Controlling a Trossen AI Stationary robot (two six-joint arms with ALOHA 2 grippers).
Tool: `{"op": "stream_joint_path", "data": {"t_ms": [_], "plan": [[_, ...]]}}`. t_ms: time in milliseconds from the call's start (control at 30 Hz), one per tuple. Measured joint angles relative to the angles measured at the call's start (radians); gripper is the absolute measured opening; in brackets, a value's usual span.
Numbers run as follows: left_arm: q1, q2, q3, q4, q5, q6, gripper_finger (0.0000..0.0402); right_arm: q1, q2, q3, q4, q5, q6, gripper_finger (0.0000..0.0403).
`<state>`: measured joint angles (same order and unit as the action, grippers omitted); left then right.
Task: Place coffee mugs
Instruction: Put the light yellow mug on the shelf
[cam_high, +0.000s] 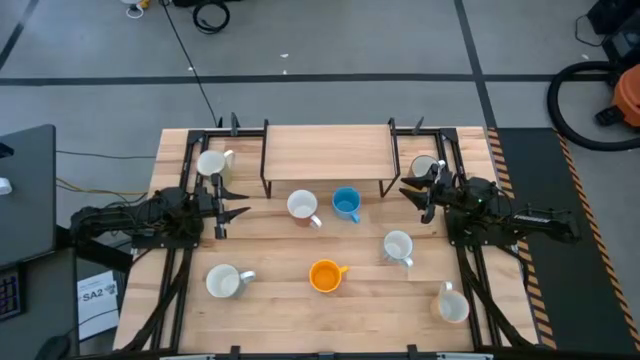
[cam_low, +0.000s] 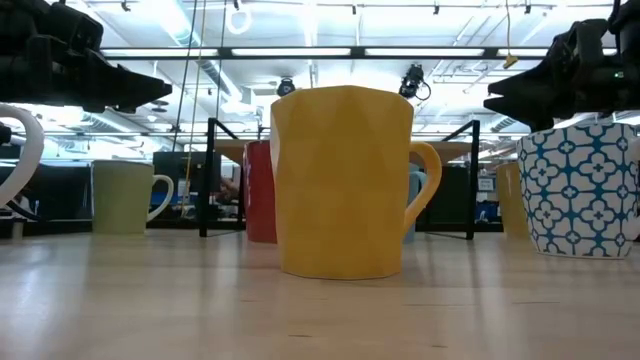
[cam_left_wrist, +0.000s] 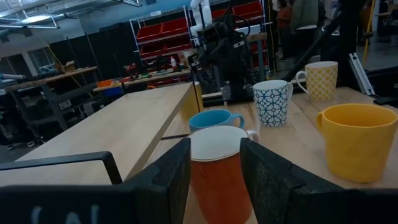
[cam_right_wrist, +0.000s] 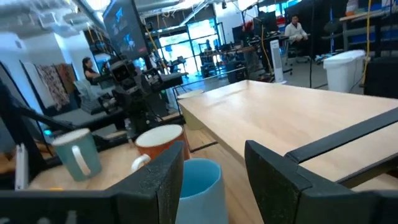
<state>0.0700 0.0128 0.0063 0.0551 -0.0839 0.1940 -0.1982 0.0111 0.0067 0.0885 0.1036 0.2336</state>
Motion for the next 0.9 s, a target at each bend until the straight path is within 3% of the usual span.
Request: {"op": "stream_joint_path", "data": {"t_ms": [200,400,633,900], "plan": [[0.000,0.000,0.000,0.000,0.000,0.000,0.0144,0.000,0.000,0.061,0.019,-0.045,0.025,0.0177],[0.000,0.000,0.000,0.000,0.000,0.000,0.0144,0.000,0.028,0.235,-0.188,-0.040,0.029,0.0177],[0.000,0.000,0.000,0.000,0.000,0.000,0.0144,0.000,0.160,0.474,-0.479,0.085,0.004,0.0177],[0.000,0.000,0.000,0.000,0.000,0.000,0.0144,-0.026,0.399,0.721,-0.755,0.215,-0.057,0.0177]]}}
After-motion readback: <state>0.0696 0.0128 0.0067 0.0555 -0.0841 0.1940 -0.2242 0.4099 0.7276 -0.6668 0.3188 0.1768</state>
